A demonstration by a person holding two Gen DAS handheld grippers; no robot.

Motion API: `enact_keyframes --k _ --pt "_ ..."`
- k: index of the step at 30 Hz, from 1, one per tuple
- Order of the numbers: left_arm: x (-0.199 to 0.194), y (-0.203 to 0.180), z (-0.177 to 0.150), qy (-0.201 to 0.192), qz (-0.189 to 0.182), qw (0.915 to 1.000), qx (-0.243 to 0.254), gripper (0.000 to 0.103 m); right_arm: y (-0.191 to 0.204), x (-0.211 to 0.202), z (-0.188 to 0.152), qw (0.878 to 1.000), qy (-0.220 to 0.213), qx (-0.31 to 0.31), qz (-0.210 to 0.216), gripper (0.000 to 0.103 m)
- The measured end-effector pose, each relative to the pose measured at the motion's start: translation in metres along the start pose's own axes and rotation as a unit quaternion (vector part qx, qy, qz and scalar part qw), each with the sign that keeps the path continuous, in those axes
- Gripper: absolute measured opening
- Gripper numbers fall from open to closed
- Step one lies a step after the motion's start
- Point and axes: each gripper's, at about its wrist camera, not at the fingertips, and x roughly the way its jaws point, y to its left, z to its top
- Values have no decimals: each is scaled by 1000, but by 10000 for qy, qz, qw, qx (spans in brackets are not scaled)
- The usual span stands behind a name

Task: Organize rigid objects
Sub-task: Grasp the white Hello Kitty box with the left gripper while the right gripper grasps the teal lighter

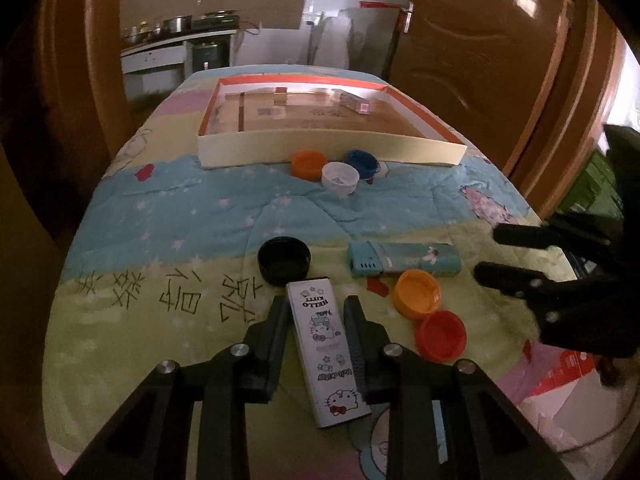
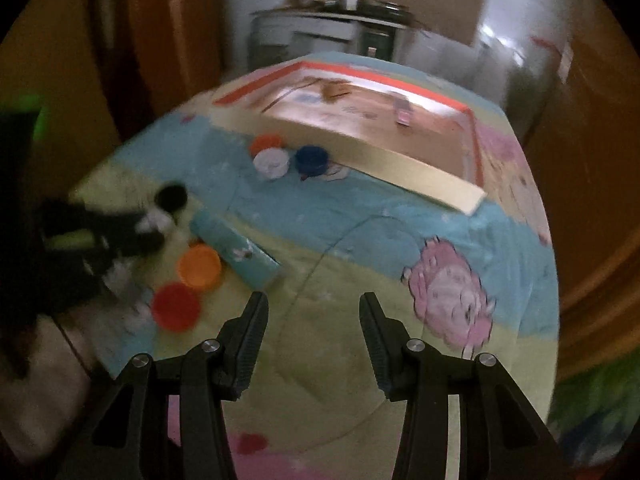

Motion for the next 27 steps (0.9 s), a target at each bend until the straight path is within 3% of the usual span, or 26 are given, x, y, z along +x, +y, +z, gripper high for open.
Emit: enact_keyframes --k 7,12,15,16,17,18,22,27 --pt "-4 6 -4 -106 -140 9998 -38 30 15 20 8 9936 -79 -1095 248 49" --pt "-9 6 -8 14 -86 9999 -56 30 32 28 19 9794 -200 -1977 352 49" --pt "-8 7 -8 4 -89 9999 -129 30 37 35 28 9742 -172 -2168 594 49" --pt "-8 8 -8 -6 -92 9999 -144 30 37 37 30 9739 -154 -2170 647 44" --pt "-8 8 -9 -22 -96 9998 -152 30 37 39 33 9743 -86 -2096 823 31" --pt "-8 8 -9 -44 -113 9998 -177 29 35 41 36 9753 -3 -1964 1009 29" --pt "-7 13 -8 -124 -211 9992 -305 29 37 39 33 9805 -34 -1729 929 26" --pt "-10 10 -6 -188 -193 9991 -321 28 26 31 24 9925 -205 -736 953 23"
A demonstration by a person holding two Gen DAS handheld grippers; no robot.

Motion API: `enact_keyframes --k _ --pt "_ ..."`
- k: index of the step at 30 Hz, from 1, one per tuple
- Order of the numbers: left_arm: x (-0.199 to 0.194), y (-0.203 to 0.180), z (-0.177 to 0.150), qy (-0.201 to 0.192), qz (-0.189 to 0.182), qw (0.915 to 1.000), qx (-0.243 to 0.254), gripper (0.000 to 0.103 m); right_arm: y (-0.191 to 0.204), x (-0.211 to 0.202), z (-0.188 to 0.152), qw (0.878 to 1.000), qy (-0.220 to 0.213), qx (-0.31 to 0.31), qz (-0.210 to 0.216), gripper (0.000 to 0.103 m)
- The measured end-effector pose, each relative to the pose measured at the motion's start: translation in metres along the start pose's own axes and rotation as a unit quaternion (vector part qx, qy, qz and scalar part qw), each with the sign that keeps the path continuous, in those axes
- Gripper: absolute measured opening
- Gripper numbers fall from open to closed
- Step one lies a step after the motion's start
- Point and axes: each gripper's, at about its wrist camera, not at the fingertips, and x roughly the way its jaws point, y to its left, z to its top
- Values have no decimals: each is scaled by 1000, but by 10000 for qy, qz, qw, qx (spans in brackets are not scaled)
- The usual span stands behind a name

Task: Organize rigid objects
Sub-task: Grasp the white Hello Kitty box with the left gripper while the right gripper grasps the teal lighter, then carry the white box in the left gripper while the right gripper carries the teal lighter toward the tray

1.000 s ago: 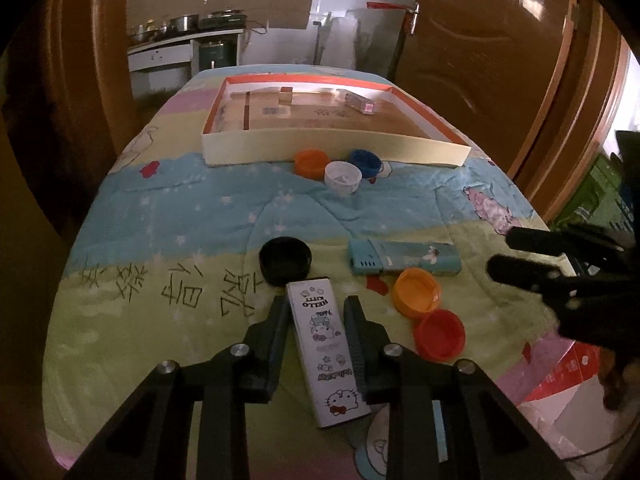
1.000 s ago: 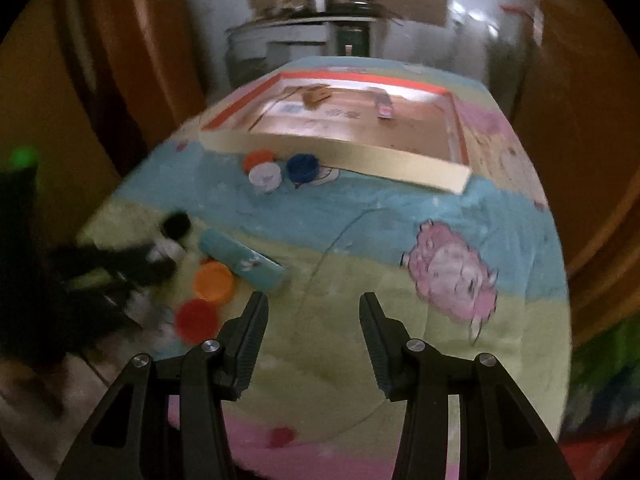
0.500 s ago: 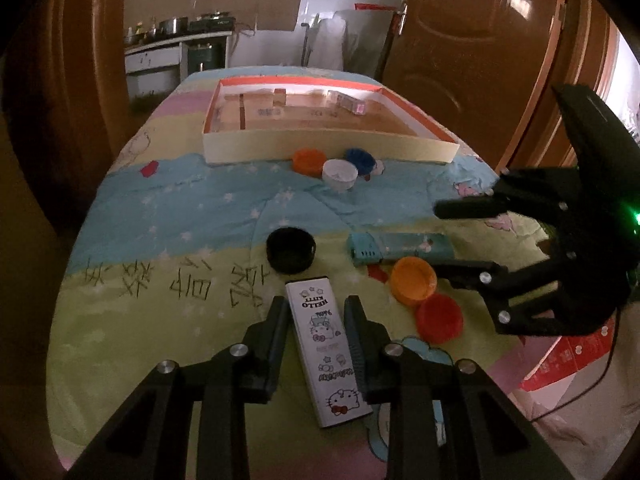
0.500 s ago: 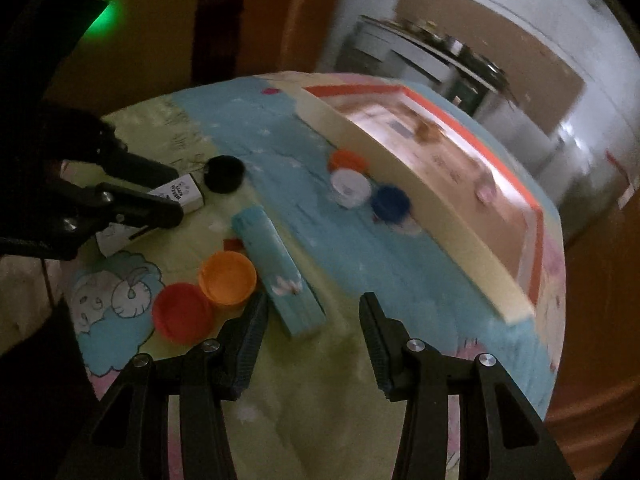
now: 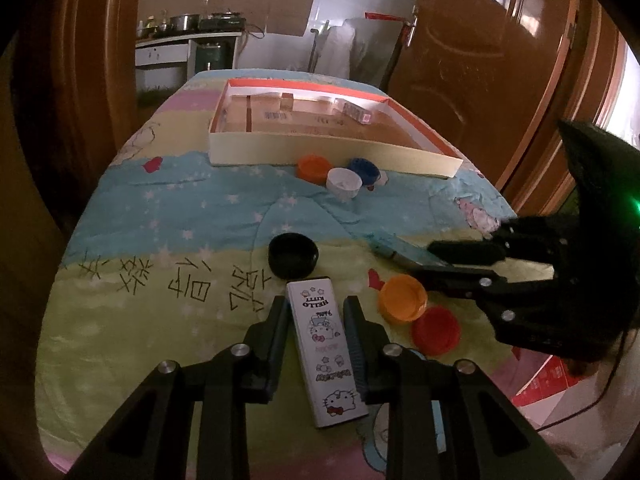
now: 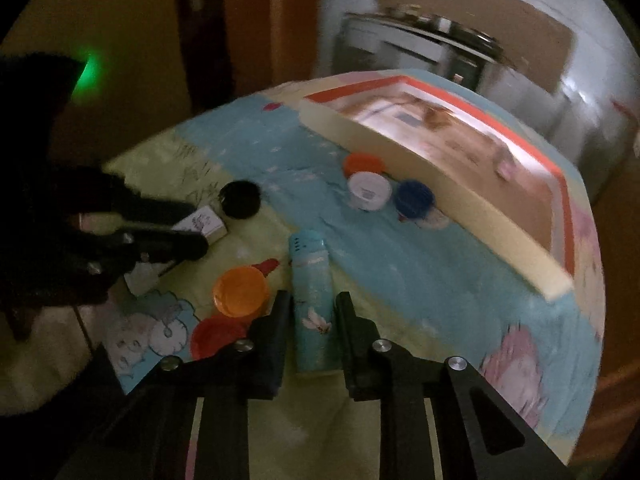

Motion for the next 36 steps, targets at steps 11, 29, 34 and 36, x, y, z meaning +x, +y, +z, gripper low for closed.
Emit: enact_keyframes --k 11,29,34,36 --pt "-22 -17 25 -325 -91 9993 161 26 -20 -47 -17 9837 -768 1598 -285 23" --pt "-21 -21 94 -639 -28 9979 130 25 -35 -100 14 9593 -1476 2343 -550 23" --pt "-18 -19 107 -719 248 9971 61 25 -44 -101 23 9550 -1488 2487 -633 23" --pt "-17 -18 113 -736 373 9966 14 25 -47 -100 26 9540 -1479 2512 -699 23"
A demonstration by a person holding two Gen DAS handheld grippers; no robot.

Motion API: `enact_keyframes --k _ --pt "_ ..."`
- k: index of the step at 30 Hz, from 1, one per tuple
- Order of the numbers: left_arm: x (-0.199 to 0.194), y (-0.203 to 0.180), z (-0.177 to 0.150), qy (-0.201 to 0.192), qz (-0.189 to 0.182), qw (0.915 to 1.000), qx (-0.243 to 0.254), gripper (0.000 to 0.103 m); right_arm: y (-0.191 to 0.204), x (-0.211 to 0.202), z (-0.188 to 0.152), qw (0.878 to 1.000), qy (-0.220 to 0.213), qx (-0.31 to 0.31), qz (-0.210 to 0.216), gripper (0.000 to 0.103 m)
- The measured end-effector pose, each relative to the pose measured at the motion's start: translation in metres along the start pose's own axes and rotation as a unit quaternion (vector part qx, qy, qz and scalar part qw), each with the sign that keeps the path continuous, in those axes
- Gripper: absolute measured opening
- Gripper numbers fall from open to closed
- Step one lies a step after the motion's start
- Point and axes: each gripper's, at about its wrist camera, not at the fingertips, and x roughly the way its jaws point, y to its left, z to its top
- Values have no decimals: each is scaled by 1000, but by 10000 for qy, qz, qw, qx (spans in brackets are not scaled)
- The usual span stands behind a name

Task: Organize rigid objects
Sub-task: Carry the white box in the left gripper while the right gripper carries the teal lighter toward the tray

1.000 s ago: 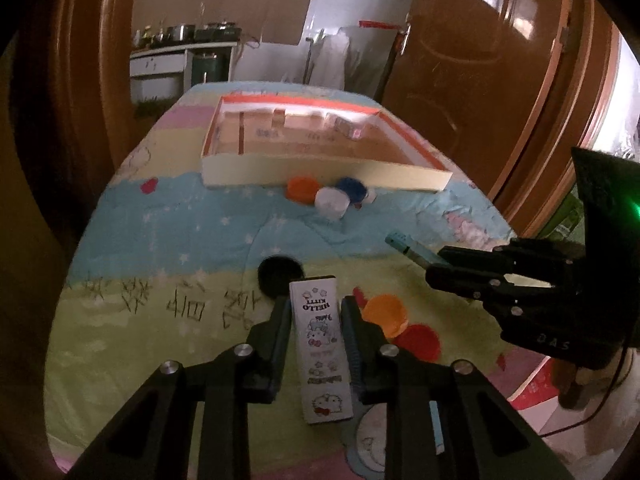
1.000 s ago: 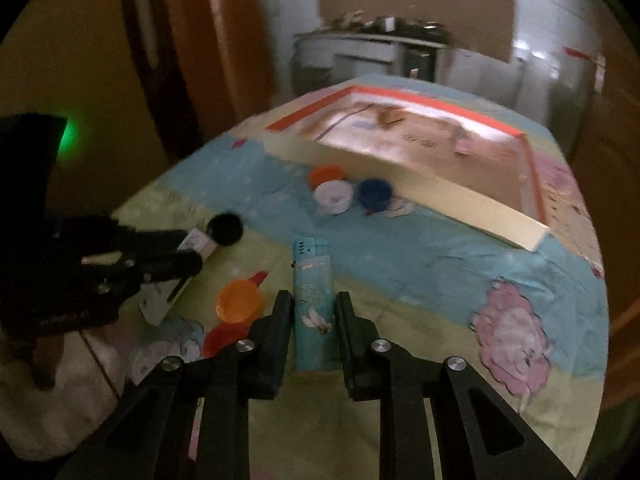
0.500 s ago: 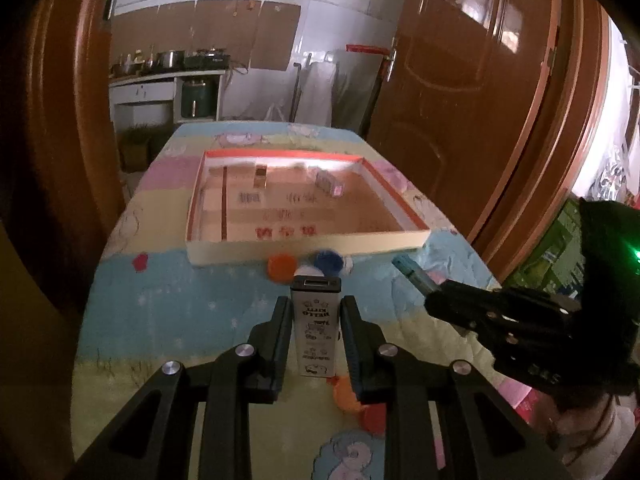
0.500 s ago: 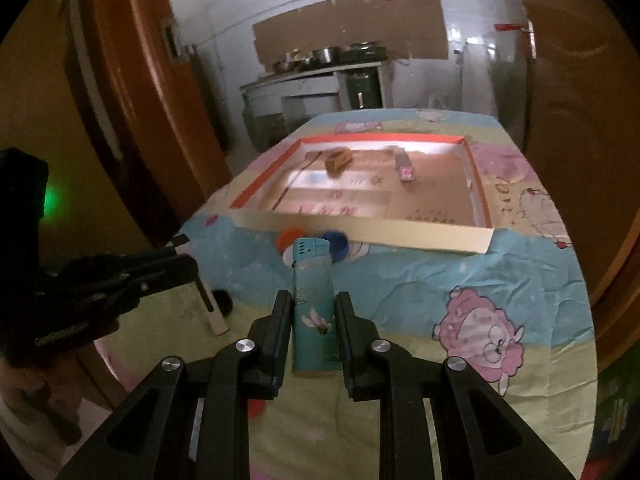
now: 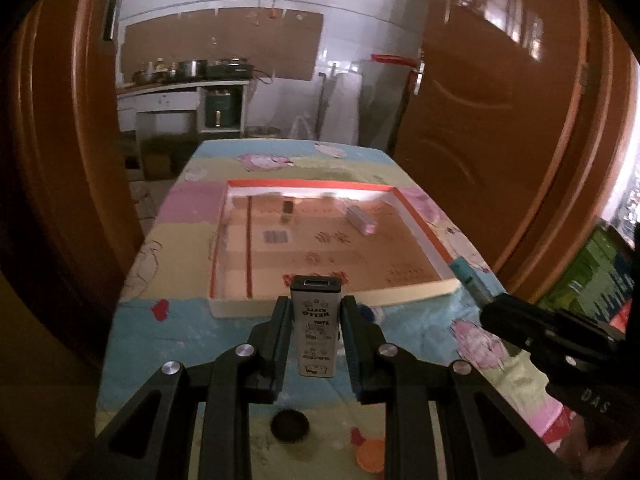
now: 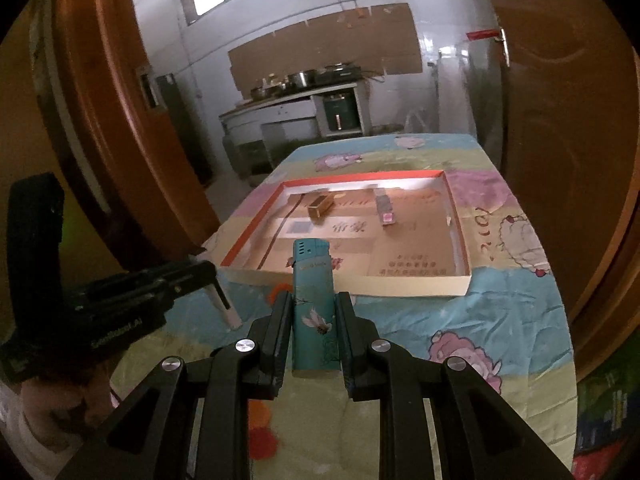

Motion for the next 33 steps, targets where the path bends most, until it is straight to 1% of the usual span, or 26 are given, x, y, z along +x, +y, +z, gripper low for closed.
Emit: enact_keyframes --k 2,9,17,25,33 --pt "3 2 6 -26 146 9999 -32 25 -1 4 4 9999 -13 -15 -133 23" --pt "16 8 25 -66 491 9988 -60 25 -8 20 17 9996 27 48 -270 23" --pt "31 15 39 -20 592 9982 -114 25 -17 37 29 9994 93 46 -322 23" --pt "50 18 51 25 555 9984 -141 25 -28 55 40 9993 146 105 -321 23" --pt "75 25 65 109 537 9983 -185 25 -36 82 52 9992 253 167 -267 23"
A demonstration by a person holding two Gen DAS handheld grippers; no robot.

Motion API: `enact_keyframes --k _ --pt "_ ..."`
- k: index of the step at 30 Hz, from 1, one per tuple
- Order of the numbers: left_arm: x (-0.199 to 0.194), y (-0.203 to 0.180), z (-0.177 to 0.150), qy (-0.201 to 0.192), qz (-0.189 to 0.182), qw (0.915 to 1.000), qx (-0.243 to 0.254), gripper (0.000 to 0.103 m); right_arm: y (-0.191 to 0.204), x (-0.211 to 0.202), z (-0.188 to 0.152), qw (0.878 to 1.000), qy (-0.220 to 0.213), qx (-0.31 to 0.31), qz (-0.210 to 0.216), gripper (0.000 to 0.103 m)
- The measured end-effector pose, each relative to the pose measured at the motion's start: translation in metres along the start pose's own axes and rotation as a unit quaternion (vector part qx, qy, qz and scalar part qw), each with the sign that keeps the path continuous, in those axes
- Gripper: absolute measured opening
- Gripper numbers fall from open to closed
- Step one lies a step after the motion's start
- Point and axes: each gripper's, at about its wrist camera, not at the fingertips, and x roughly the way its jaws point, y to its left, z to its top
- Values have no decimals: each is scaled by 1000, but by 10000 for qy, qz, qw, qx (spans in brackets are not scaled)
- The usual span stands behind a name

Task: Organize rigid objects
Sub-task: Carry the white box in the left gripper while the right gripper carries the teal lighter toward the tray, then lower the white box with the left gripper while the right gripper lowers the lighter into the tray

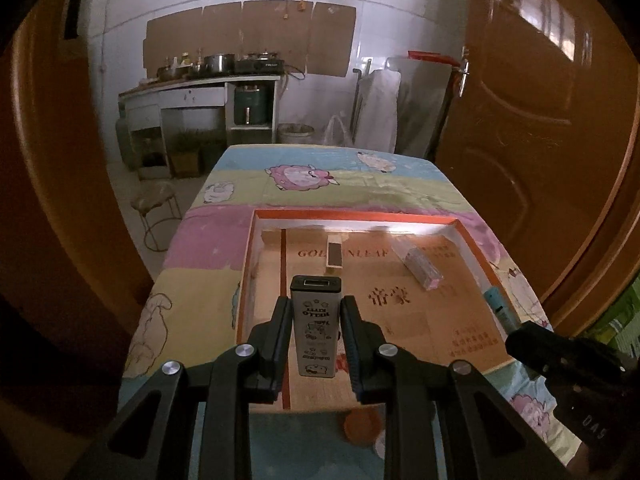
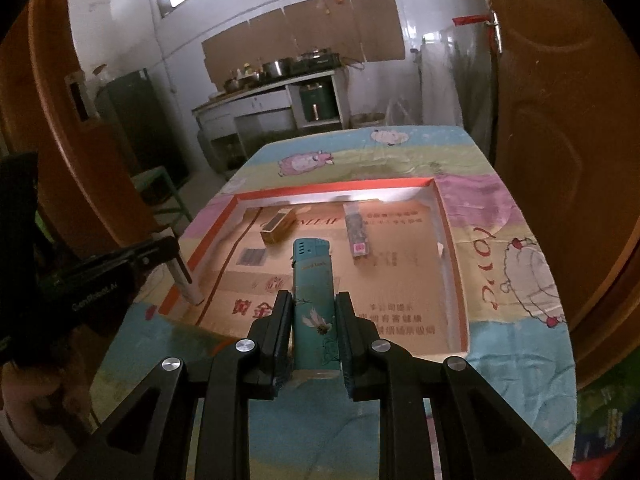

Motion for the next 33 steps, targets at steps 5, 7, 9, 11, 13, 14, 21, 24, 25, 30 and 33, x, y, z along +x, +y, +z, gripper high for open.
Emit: enact_keyframes --k 5,7,9,11,13,14,21,24,25,30,33 --pt "17 7 7 74 21 9999 -83 25 -1 17 10 10000 55 -40 36 23" --pt "24 8 10 107 22 9999 -86 25 0 26 14 9999 72 -73 48 23" --pt "30 8 13 135 7 9999 -69 25 1 33 18 9999 83 -113 52 23" --pt "35 9 17 143 5 9999 -40 25 2 38 21 9998 86 -146 69 23" --pt "40 10 22 157 -13 9999 -31 25 3 43 25 9997 80 -199 89 23" --pt "43 11 24 176 -26 9998 -32 25 4 46 28 9996 73 -241 94 23" --pt "63 18 41 272 -139 9995 -119 25 11 69 48 9990 89 -392 180 23" --pt "73 21 42 358 -212 9990 -185 25 14 83 57 9988 134 -429 180 23" --pt "77 22 42 395 -223 9988 -192 25 15 87 59 9988 167 -434 171 23" --pt "90 25 41 441 -230 9985 -212 25 16 110 64 9985 340 -393 144 23" --pt "97 28 40 481 -270 9982 -251 25 17 121 62 9981 439 -422 108 23"
